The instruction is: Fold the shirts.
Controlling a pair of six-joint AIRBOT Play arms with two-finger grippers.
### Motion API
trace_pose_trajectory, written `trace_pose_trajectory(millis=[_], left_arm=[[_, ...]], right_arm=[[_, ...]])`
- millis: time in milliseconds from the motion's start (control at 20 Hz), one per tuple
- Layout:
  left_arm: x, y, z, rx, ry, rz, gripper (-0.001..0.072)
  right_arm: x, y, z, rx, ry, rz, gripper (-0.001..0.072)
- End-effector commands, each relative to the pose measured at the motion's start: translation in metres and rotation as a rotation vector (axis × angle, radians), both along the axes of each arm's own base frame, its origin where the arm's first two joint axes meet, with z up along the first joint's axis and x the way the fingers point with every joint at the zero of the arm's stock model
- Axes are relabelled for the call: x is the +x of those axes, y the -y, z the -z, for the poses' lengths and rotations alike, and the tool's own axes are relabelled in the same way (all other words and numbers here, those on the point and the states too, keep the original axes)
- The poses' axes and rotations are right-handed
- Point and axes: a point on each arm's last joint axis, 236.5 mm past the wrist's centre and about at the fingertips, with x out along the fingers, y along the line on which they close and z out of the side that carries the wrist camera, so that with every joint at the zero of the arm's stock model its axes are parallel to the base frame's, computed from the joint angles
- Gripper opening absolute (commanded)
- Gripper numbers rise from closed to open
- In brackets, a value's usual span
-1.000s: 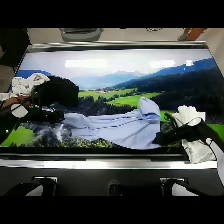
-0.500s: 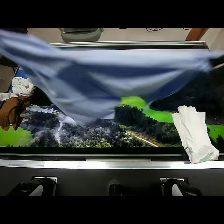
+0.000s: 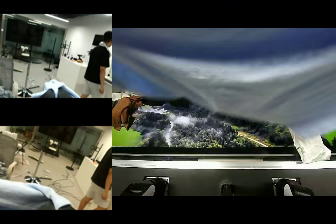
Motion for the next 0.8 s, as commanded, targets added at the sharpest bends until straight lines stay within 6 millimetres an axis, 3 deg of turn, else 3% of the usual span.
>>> trace_pose_trajectory(millis=[0, 100, 200, 300, 350, 500, 600, 750], left_arm=[[0.013, -0.011, 0.002, 0.013, -0.009, -0.053, 0.0029], [0.049, -0.019, 0.023, 0.039, -0.093, -0.094, 0.0029], [0.106, -0.022, 0.074, 0.082, -0.273, -0.106, 0.0029], [0.171, -0.022, 0.154, 0.119, -0.494, -0.094, 0.0029], [0.203, -0.023, 0.202, 0.124, -0.613, -0.087, 0.003], [0.272, -0.025, 0.347, 0.178, -0.904, -0.064, 0.003], [0.305, -0.026, 0.425, 0.176, -1.037, -0.058, 0.003], [0.328, -0.027, 0.507, 0.178, -1.187, -0.046, 0.003]], right_arm=[[0.009, 0.008, 0.012, 0.053, -0.057, 0.021, 0.0052], [0.04, 0.014, 0.04, 0.081, -0.176, 0.014, 0.0052], [0.087, 0.024, 0.103, 0.111, -0.424, 0.001, 0.0052], [0.128, 0.03, 0.19, 0.155, -0.742, -0.03, 0.0052], [0.152, 0.032, 0.236, 0.193, -0.881, -0.053, 0.0052], [0.227, 0.036, 0.352, 0.286, -1.089, -0.082, 0.0052], [0.279, 0.026, 0.408, 0.318, -1.108, -0.1, 0.0053], [0.333, -0.009, 0.469, 0.435, -1.096, -0.166, 0.0054]])
